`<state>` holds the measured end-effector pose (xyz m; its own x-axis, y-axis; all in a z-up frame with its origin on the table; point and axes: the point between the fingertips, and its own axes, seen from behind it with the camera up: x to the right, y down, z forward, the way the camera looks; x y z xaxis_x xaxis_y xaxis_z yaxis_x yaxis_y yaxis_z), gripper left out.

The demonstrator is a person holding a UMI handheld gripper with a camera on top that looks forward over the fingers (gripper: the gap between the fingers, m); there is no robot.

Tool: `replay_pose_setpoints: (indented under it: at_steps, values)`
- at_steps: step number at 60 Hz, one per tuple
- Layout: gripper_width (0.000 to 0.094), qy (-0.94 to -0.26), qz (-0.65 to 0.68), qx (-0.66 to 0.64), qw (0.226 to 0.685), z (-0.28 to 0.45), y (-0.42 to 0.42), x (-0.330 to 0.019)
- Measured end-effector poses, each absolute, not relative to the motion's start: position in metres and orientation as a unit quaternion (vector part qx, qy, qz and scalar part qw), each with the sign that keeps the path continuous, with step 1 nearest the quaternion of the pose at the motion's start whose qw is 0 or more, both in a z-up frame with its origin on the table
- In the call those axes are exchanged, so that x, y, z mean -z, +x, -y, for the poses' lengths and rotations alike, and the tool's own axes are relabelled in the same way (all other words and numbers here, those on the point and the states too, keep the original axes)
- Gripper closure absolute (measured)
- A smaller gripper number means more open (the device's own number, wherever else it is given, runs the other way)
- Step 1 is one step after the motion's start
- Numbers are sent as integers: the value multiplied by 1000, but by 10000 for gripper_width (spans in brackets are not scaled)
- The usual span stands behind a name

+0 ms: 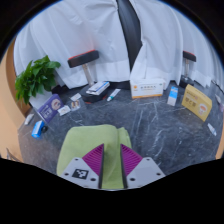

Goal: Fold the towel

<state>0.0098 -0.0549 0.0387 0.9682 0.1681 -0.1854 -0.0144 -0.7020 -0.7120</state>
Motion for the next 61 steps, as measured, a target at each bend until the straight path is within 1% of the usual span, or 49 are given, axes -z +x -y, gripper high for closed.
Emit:
replay_pose_setpoints:
  at_steps: [1, 2, 3, 6, 7, 9, 11, 12, 23, 30, 38, 48, 61]
  values:
    - [589, -915, 41, -109, 385, 54, 17, -38]
    - [534, -915, 41, -98, 388, 54, 24, -39]
    - [518, -915, 40, -88, 392, 53, 32, -41]
    - [404, -913, 38, -63, 402, 54, 49, -51]
    - [323, -912, 38, -57, 405, 55, 52, -56]
    - [212, -910, 39, -49, 410, 59, 57, -67]
    - [114, -908, 43, -42, 414, 63, 60, -79]
    - [82, -907, 45, -39, 417, 66, 61, -85]
    - [89, -900, 62, 0, 432, 116, 42, -150]
    - [87, -900, 51, 12, 432, 152, 22, -178]
    - [87, -903, 27, 21, 429, 189, 2, -193]
    - [91, -902, 8, 39, 430, 220, -14, -200]
    - [90, -897, -1, 62, 437, 236, -23, -212]
